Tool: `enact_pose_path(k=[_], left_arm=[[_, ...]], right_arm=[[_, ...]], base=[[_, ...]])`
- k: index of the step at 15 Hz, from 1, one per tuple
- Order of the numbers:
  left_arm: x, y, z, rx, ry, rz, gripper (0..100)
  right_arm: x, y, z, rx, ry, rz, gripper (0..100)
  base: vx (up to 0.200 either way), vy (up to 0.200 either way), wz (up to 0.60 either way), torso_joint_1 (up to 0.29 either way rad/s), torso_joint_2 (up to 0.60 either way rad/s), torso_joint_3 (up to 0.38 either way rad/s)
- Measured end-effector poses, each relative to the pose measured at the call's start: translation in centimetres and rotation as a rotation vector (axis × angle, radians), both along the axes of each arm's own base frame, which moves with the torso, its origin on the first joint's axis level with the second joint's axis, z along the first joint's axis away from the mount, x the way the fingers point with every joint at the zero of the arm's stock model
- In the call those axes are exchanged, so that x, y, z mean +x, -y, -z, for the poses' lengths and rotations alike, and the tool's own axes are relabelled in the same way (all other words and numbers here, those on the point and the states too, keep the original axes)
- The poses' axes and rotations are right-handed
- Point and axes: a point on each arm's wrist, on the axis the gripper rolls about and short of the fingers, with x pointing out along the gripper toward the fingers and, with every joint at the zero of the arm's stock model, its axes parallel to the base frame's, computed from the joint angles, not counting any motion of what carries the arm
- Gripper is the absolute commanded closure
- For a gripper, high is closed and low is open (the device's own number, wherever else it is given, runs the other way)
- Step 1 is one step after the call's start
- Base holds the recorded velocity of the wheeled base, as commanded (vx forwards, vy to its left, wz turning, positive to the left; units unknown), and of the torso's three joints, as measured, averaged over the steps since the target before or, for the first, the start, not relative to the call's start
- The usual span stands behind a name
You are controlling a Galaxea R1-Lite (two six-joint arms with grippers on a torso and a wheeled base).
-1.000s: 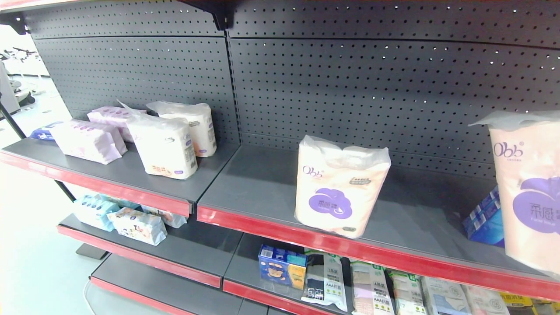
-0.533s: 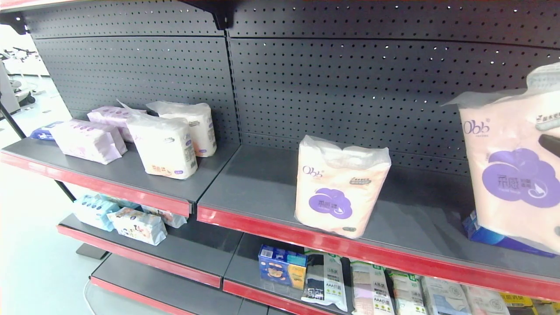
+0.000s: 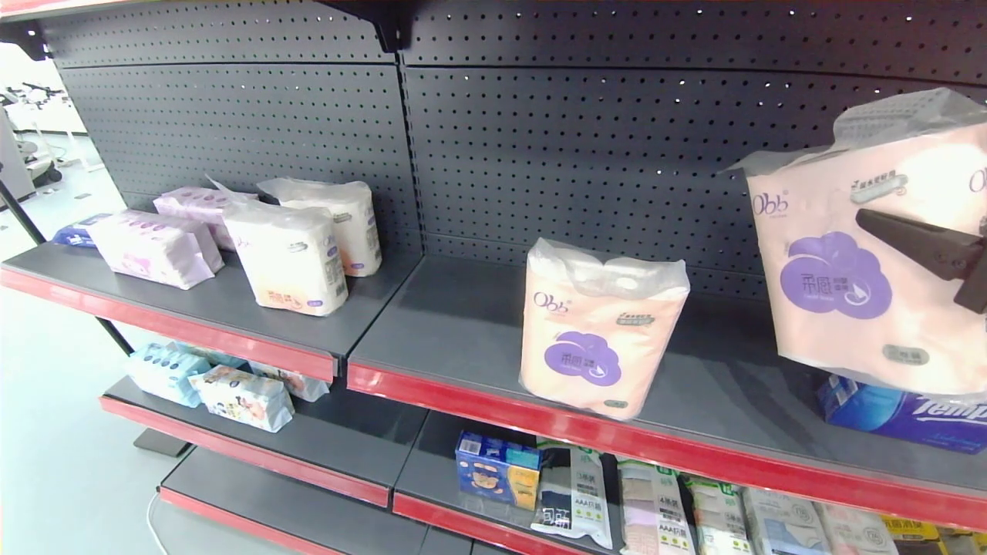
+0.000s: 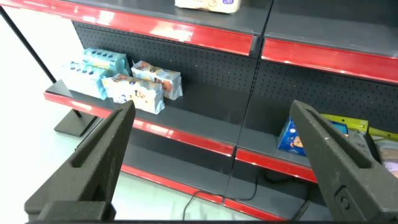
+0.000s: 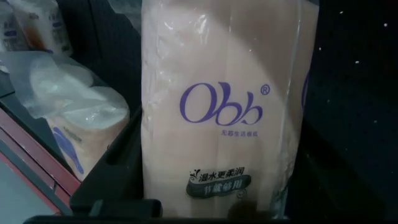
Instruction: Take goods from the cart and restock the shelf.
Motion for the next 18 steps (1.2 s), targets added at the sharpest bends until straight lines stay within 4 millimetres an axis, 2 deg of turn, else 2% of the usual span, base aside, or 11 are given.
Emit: enact_pose_path(k=[9,14,18], left_arm=[[0.0,0.0,0.0,0.000,0.000,0.000,0],[0.0,0.0,0.0,0.000,0.000,0.000,0],[0.0,0.0,0.0,0.000,0.000,0.000,0]], right_arm=[[4.5,-0.1,1.2,0.041,-0.004,-0.005,100],[7.1,-0.3,1.2,0.069,0.021,-0.053,100],[8.5,-0.4,1.5,0.076,0.018,-0.108,100]], base=[[0.000,0.000,0.00,0.000,0.00,0.000],[0.000,0.000,0.00,0.000,0.00,0.000],[0.000,0.000,0.00,0.000,0.00,0.000]])
